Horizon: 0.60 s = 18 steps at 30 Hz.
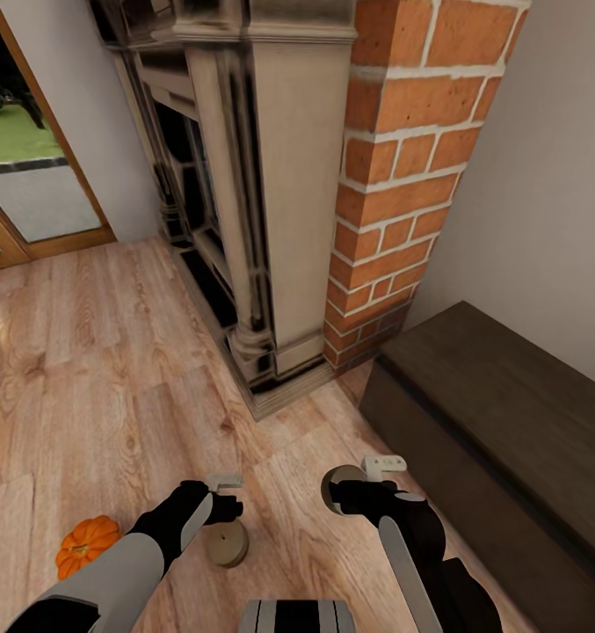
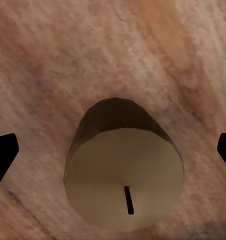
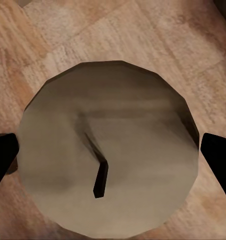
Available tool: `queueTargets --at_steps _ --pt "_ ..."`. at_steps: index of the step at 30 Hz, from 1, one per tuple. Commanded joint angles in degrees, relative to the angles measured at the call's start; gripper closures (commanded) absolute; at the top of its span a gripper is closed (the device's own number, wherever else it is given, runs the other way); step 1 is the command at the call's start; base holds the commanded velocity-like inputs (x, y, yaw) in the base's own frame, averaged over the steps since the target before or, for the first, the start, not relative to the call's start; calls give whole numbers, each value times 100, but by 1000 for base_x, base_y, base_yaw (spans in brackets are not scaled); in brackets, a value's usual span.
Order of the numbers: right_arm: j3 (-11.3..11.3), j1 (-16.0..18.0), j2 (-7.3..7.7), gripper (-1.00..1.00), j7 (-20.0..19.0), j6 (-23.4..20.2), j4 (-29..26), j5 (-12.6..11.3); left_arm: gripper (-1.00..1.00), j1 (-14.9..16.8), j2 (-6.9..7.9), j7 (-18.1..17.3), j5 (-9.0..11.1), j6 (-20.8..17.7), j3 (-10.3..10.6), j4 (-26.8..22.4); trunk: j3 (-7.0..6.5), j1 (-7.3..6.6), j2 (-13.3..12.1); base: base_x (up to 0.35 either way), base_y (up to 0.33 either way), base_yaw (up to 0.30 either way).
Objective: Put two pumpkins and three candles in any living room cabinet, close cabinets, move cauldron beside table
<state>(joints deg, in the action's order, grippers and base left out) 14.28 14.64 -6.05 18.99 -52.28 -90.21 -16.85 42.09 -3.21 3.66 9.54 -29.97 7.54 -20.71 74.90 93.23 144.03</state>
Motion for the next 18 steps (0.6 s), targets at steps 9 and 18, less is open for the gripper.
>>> queueTargets --at_steps 9,18 --pt "10 3 -1 100 61 -16 -5 -55 -100 2 5 38 64 -25 45 -12 4 -1 2 10 10 0" --pt "10 3 -2 100 61 -19 -5 -56 -100 1 5 38 65 -16 53 -12 181 20 12 0 0 0"
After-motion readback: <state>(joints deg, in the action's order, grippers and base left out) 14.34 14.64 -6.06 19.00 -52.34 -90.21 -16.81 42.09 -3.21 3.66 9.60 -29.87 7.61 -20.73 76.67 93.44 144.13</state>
